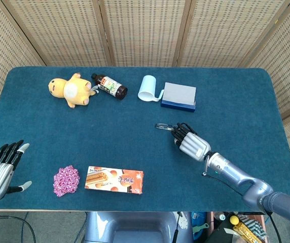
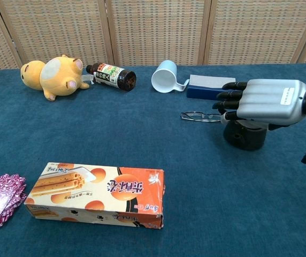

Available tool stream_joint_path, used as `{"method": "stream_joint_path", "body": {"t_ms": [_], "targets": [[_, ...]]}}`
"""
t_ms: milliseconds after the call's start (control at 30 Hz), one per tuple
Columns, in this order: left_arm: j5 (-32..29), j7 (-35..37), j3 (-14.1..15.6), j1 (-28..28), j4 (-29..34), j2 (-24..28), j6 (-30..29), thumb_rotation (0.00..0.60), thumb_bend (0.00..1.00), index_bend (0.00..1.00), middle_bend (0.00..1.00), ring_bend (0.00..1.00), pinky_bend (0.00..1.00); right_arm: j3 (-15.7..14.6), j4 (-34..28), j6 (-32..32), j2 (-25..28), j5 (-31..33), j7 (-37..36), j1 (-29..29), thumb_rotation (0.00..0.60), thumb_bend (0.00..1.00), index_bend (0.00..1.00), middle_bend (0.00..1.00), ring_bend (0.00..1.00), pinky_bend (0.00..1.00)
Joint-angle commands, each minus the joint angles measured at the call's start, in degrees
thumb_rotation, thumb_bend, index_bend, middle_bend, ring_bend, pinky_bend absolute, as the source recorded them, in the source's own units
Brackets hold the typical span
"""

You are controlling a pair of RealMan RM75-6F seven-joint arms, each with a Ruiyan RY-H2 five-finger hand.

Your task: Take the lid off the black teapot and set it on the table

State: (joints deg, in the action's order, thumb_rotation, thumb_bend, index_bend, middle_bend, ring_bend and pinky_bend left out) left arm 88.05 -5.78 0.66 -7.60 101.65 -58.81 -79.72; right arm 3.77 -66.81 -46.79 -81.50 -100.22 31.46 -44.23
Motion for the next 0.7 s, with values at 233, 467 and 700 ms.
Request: {"method": "stream_joint_path", "body": {"t_ms": [233, 467, 700], "targets": [[0.2, -0.3, 0.2, 0.0, 0.1, -0.1, -0.1, 0.6, 0.11, 0.0, 0.0, 0.0, 0.0, 3.7, 0.7, 1.9, 0.0, 10.8, 6.5, 1.7, 0.6, 0.95, 0.26, 0.16, 0.0, 0.04], [0.1, -0.3, 0.2, -0.1, 0.2, -0.1, 0.1, 0.6, 0.11, 0.0, 0.0, 0.0, 0.0, 5.9, 0.0, 3.2, 0.0, 20.5, 12.8, 2.7, 0.6, 0.95, 0.26, 0.16, 0.0, 0.04], [0.2, -0.6, 0.3, -0.1, 0.2, -0.1, 0.2, 0.6, 0.11, 0.0, 0.0, 0.0, 0.0, 6.2, -1.0, 3.9, 0.5, 27.5, 17.8, 2.8, 0.6, 0.95, 0.26, 0.16, 0.0, 0.04]]}}
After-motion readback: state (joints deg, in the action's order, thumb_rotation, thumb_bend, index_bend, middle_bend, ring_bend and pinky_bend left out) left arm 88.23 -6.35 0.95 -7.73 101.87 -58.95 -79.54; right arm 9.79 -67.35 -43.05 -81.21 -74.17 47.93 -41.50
